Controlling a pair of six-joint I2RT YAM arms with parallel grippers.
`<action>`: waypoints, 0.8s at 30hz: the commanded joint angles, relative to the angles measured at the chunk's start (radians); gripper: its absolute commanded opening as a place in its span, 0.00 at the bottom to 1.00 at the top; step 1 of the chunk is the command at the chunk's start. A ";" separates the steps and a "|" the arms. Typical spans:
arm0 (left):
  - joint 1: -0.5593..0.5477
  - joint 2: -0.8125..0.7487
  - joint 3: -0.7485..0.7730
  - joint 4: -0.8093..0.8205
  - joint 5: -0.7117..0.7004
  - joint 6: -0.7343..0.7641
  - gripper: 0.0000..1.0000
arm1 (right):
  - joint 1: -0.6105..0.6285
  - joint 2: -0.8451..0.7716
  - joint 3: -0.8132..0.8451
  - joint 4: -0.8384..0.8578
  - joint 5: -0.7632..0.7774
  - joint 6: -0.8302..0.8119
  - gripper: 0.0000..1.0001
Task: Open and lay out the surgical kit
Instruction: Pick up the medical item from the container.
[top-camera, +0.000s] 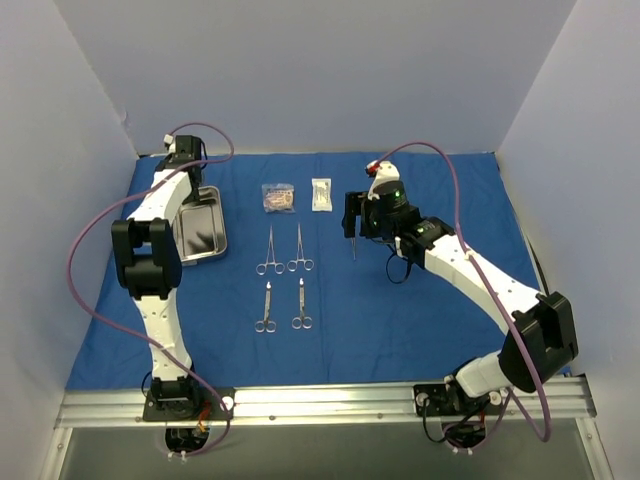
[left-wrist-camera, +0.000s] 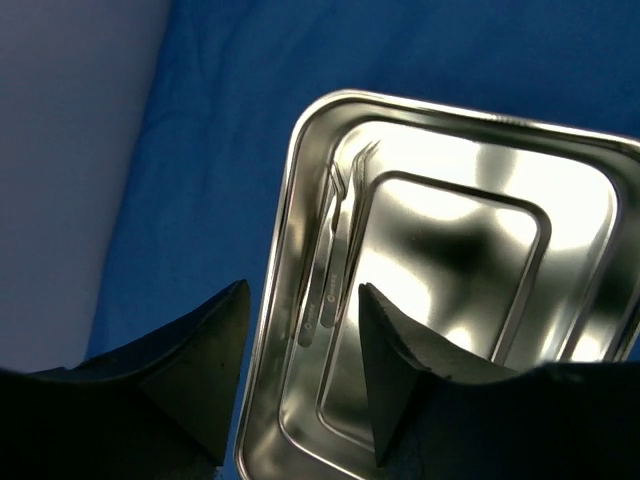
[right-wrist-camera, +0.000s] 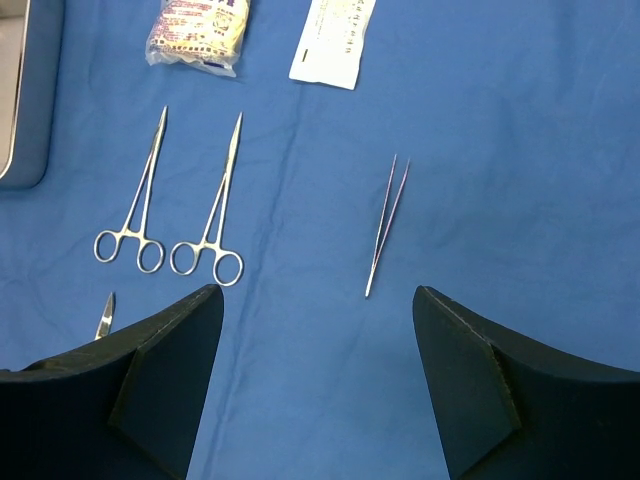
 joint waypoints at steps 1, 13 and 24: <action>0.004 0.062 0.082 0.058 -0.093 0.060 0.54 | -0.006 -0.014 -0.004 0.034 0.007 -0.013 0.72; 0.004 0.186 0.162 0.097 -0.081 0.118 0.41 | -0.009 0.020 -0.001 0.015 0.016 -0.007 0.72; 0.010 0.278 0.249 0.075 -0.065 0.134 0.41 | -0.009 0.046 0.005 0.013 0.001 -0.008 0.71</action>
